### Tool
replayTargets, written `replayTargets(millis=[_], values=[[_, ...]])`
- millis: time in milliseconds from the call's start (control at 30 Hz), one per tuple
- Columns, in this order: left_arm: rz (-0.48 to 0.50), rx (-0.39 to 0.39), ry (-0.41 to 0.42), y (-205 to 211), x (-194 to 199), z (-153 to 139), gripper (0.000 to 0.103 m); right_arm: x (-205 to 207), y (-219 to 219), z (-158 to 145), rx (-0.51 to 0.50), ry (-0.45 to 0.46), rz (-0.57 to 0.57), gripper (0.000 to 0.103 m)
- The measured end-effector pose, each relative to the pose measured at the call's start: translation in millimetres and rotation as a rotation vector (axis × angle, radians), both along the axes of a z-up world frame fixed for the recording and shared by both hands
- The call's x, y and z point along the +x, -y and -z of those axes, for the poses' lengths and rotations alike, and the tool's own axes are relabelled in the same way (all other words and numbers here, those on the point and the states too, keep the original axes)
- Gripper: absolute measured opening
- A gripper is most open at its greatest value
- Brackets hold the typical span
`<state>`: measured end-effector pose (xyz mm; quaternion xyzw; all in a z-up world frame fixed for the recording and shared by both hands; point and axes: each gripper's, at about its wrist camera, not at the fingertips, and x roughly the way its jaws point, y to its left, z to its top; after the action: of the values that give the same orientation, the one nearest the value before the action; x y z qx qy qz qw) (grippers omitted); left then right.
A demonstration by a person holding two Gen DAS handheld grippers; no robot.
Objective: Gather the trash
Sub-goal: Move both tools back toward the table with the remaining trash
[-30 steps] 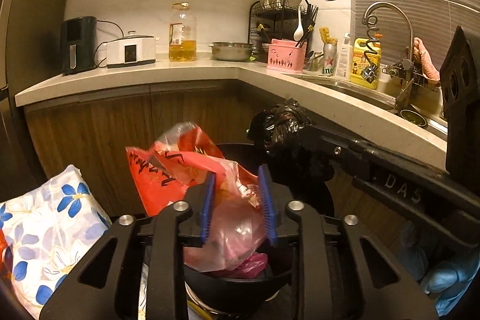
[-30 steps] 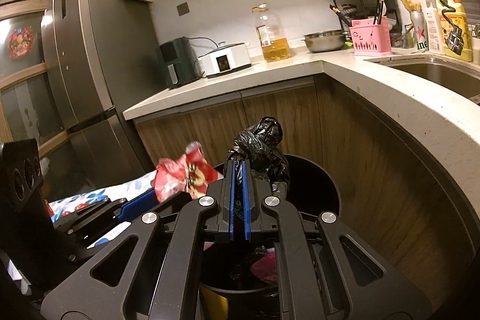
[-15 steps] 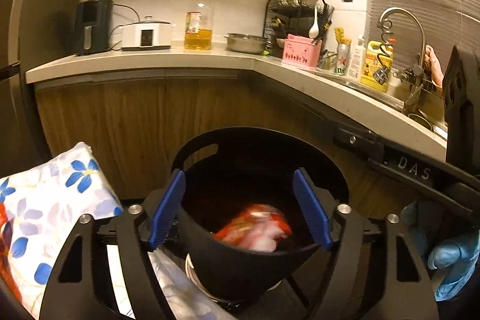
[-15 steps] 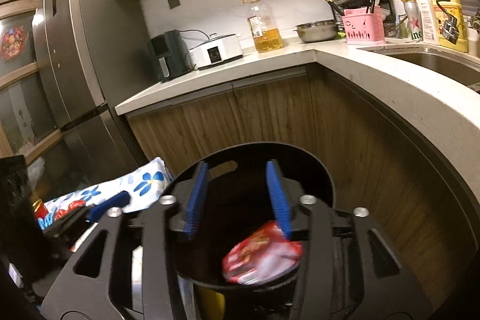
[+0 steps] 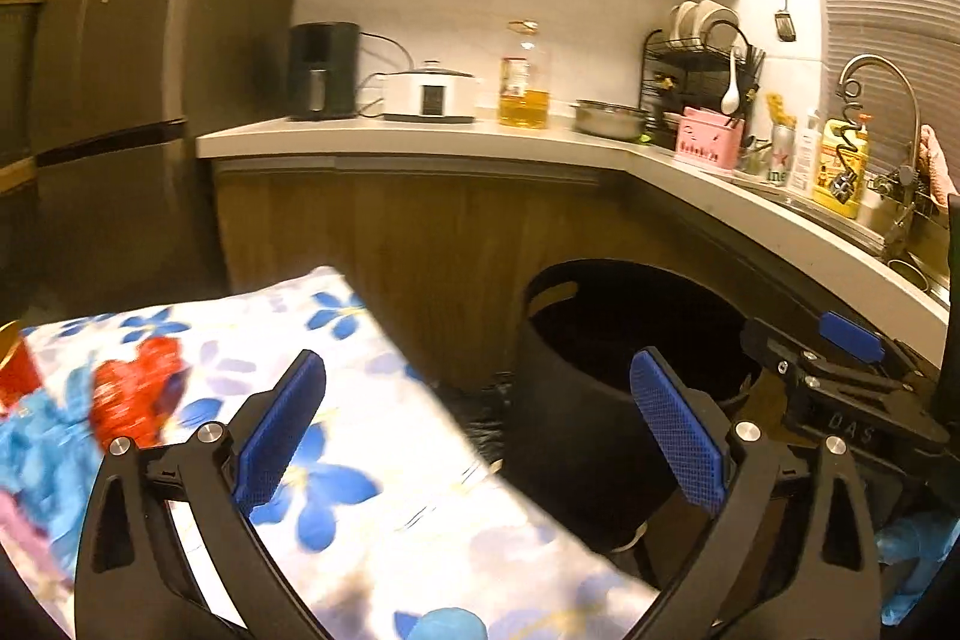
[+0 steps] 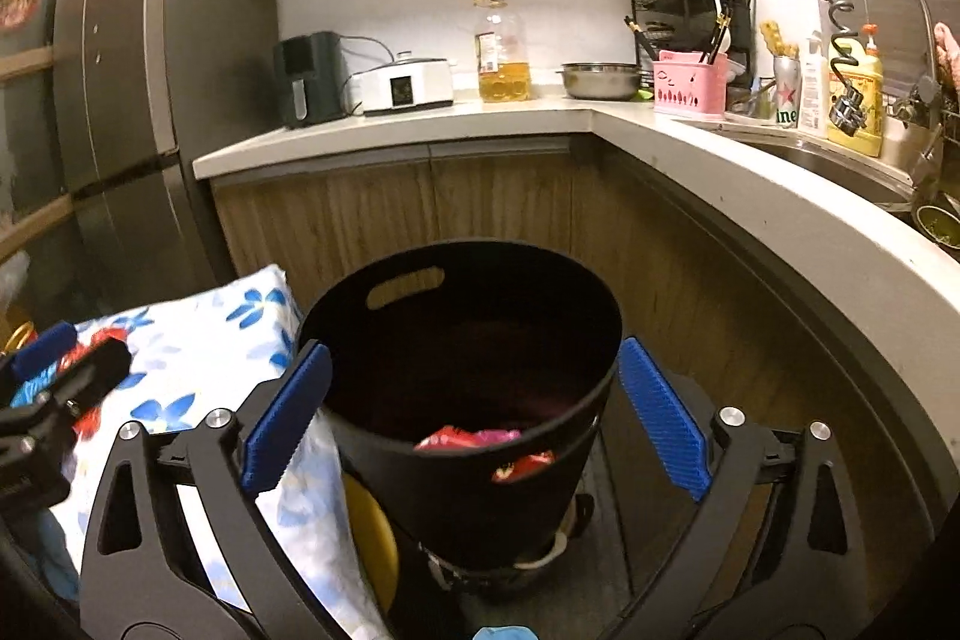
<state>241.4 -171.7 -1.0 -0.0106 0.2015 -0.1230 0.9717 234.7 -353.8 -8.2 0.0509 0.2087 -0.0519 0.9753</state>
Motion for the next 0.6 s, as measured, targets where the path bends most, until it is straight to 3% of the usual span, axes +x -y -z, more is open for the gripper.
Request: replayTargets(millis=[233, 600], values=[[-0.073, 0.002, -0.021, -32, -35, -1, 0.097, -30, -22, 0, -0.029, -0.005, 0.028, 0.097], [-0.111, -0.011, -0.008, -67, -83, -3, 0.097, -75, -56, 0, -0.037, -0.007, 0.031, 0.097]])
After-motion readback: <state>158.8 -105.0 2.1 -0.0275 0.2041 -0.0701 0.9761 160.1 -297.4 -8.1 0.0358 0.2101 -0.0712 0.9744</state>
